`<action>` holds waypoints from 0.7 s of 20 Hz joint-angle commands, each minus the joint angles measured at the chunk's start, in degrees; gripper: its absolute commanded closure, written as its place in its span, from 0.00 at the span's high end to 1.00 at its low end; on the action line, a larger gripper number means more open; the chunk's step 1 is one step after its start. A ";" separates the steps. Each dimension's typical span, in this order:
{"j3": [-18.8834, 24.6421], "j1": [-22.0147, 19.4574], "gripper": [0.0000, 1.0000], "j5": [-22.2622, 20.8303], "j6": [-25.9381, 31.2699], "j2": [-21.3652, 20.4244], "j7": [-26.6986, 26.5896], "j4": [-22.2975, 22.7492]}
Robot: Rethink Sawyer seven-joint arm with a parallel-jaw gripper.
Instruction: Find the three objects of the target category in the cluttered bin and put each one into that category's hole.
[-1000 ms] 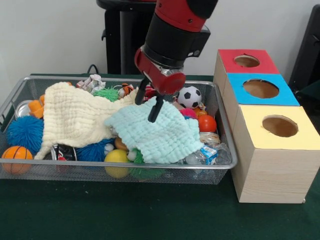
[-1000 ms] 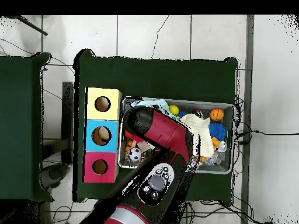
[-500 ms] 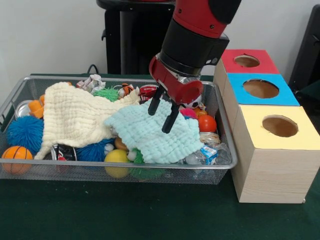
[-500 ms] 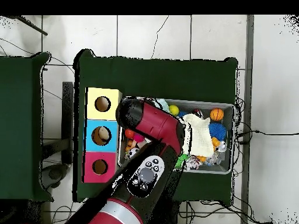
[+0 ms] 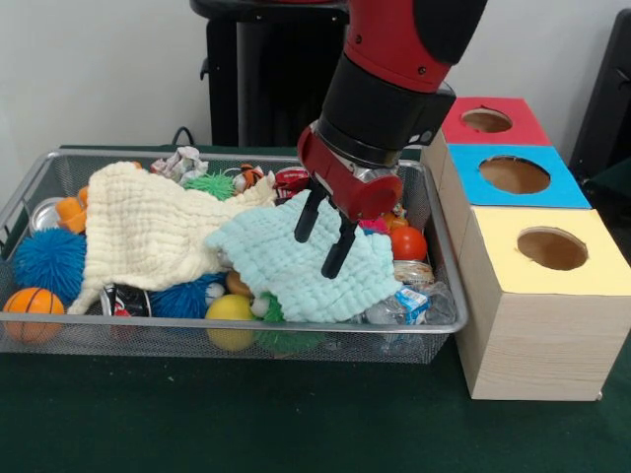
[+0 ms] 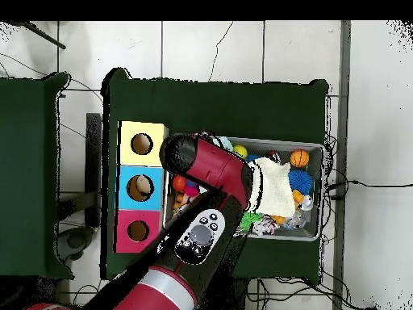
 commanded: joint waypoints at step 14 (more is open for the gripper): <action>2.95 3.51 1.00 4.10 7.88 4.13 20.20 -2.33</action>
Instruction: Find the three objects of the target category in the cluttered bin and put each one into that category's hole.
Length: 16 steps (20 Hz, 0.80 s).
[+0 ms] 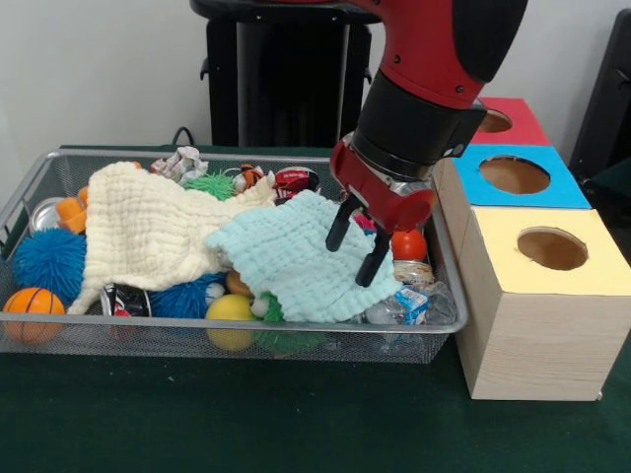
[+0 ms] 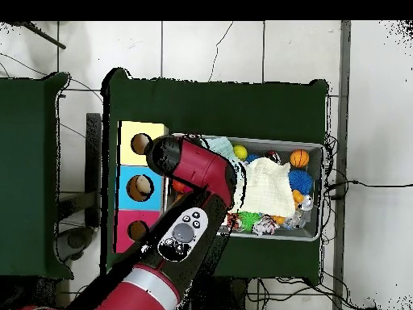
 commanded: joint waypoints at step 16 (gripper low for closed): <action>2.87 1.98 1.00 3.44 7.71 4.42 24.24 -3.86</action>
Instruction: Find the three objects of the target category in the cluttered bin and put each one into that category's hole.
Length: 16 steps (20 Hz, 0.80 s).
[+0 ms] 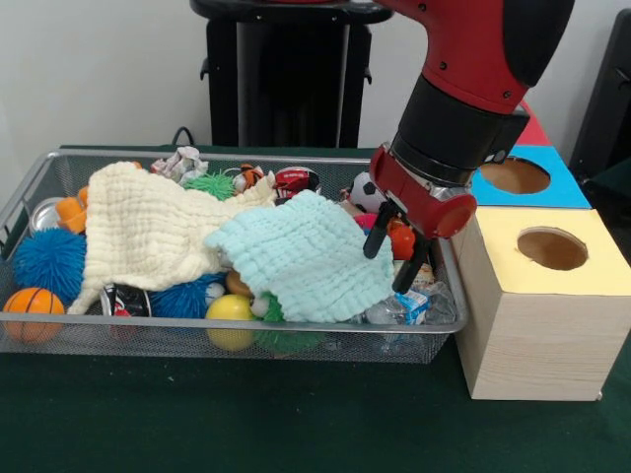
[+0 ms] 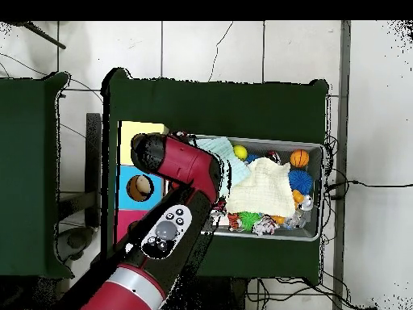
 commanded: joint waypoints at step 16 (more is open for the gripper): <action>3.29 1.15 1.00 3.49 6.26 4.50 21.50 -3.73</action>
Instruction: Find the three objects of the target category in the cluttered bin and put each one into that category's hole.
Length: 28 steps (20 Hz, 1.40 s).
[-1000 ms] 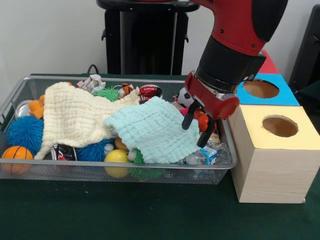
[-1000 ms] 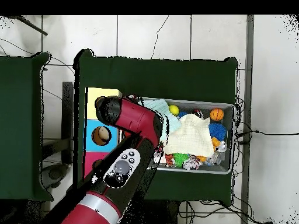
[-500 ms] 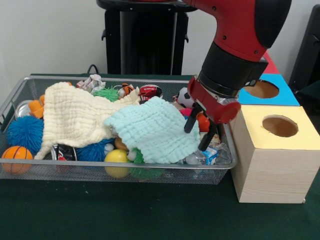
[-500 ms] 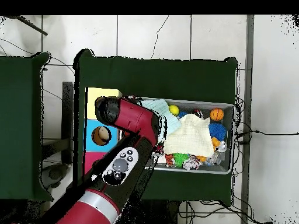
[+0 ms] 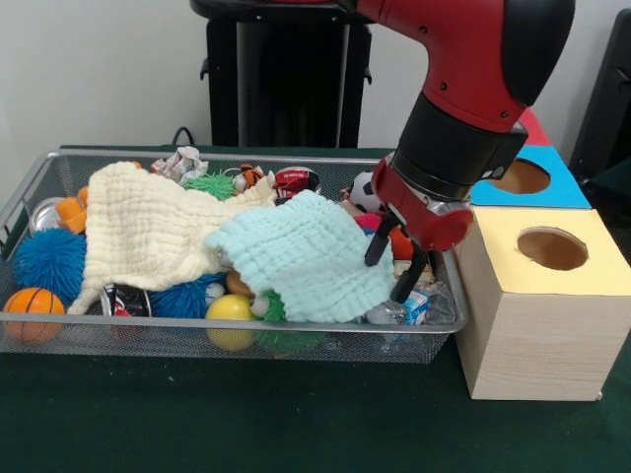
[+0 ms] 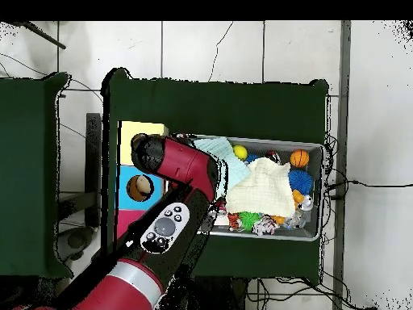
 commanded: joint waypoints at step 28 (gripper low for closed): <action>3.25 0.68 1.00 3.14 5.64 6.57 20.68 -6.73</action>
